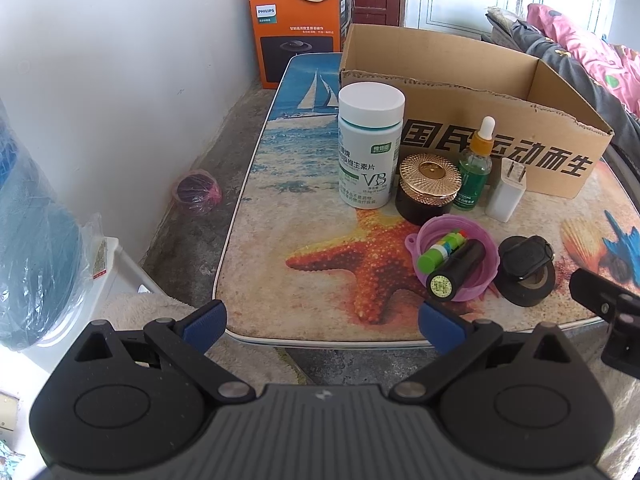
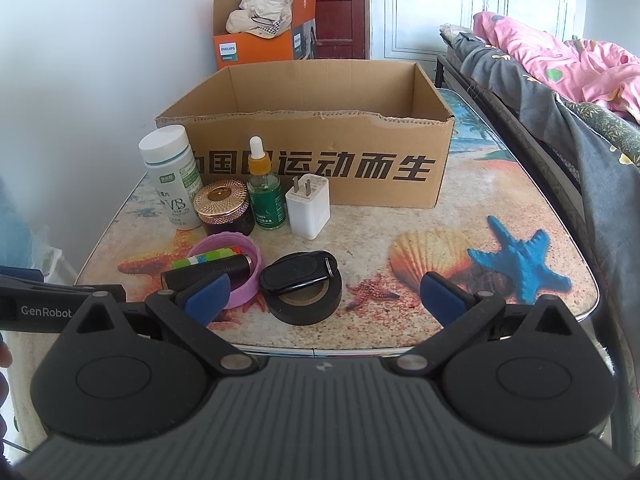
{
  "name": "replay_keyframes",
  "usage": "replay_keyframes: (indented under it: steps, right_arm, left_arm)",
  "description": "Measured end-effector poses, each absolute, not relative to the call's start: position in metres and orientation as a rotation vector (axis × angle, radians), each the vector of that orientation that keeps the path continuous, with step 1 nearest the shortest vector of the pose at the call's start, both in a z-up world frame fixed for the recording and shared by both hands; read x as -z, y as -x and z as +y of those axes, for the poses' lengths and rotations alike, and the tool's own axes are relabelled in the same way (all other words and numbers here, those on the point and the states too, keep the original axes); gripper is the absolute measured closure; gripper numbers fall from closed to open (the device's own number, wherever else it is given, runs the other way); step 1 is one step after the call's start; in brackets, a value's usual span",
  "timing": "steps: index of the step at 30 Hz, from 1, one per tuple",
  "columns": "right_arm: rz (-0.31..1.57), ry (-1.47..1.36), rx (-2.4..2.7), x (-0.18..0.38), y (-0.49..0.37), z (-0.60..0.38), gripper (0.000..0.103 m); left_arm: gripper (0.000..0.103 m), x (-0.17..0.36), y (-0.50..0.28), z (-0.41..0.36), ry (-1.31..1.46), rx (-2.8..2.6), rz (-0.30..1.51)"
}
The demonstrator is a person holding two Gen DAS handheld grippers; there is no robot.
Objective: Organize rigid objects
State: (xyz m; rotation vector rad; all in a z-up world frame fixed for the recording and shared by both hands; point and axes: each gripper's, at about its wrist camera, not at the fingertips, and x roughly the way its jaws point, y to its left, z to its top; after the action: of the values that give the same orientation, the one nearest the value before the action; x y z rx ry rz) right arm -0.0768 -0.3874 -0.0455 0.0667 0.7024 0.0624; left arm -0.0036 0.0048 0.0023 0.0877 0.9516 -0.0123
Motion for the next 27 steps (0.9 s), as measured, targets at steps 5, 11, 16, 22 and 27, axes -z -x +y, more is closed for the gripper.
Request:
replay_keyframes:
  steps: [5,11,16,22,27]
  right_arm:
    - [0.701,-0.069,-0.062,0.0446,0.0773,-0.3871,0.001]
    - [0.7,-0.069,-0.063,0.0443,0.0776,-0.3871,0.001]
    - [0.699,-0.071,-0.065,0.0444,0.0779,-0.3877,0.001]
    - [0.699,-0.071,-0.065,0.0447,0.0778,-0.3872,0.001]
    - [0.7,-0.071,-0.065,0.0448,0.0776,-0.3872,0.001]
  left_arm:
    - [0.001,-0.002,0.0045,0.0062,-0.088,0.01,0.952]
    - [0.001,-0.0017,0.0051,0.0066,-0.088,0.01,0.955]
    - [0.001,-0.0013,0.0052,0.0066,-0.089,0.01,0.957]
    - [0.001,-0.0004,0.0057,0.0062,-0.092,0.009,0.961]
    - [0.001,0.0,0.0056,0.0056,-0.093,0.009,0.963]
